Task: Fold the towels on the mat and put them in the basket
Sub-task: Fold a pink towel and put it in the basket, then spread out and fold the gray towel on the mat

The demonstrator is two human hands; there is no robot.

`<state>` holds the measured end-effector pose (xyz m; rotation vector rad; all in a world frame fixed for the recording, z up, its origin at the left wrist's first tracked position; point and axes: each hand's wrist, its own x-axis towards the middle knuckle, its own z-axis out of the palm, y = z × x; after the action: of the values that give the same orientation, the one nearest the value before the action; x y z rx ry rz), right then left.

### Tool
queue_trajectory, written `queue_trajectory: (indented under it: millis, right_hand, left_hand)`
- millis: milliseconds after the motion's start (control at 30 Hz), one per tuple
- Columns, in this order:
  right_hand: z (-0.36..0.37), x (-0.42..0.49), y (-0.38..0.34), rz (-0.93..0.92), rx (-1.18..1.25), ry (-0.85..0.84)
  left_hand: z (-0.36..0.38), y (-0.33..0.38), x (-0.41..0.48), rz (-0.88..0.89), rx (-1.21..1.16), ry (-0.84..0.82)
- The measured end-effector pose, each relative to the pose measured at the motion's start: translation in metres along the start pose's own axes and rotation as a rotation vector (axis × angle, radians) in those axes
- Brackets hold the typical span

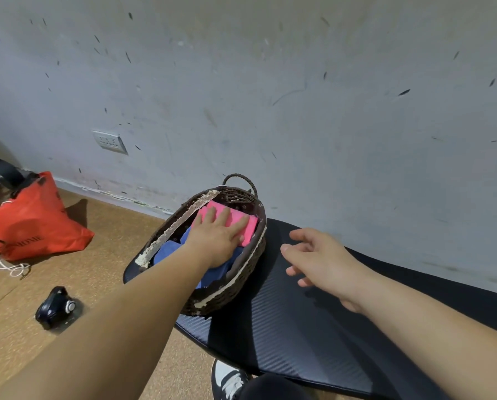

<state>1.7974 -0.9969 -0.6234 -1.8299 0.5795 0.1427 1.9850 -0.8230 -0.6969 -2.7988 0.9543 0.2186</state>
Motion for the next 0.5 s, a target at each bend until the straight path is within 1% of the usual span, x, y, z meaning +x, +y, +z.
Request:
queue_trajectory:
  millis: [67,133,200,267,333,400,500]
  right_hand:
    - [-0.008,-0.007,0.0,-0.004,-0.017,-0.005]
    - [-0.019,-0.017,0.0,-0.008,-0.02,0.0]
    - [-0.033,-0.03,0.0,-0.013,-0.007,0.013]
    - [-0.05,-0.045,0.003,-0.023,-0.003,0.035]
    - [-0.071,-0.06,0.011,-0.033,0.0,0.064]
    - [-0.095,-0.077,0.022,-0.03,0.002,0.099]
    - [-0.139,-0.104,0.047,0.001,-0.022,0.156]
  left_hand:
    - [-0.01,0.003,-0.006,-0.008,-0.001,-0.033]
    - [-0.025,0.012,-0.015,-0.001,-0.019,-0.007]
    - [-0.038,0.031,-0.025,0.022,-0.12,0.107]
    - [-0.051,0.059,-0.038,0.095,-0.25,0.259]
    - [-0.056,0.093,-0.048,0.177,-0.312,0.347]
    - [-0.063,0.135,-0.06,0.245,-0.339,0.329]
    - [-0.078,0.202,-0.077,0.359,-0.426,0.238]
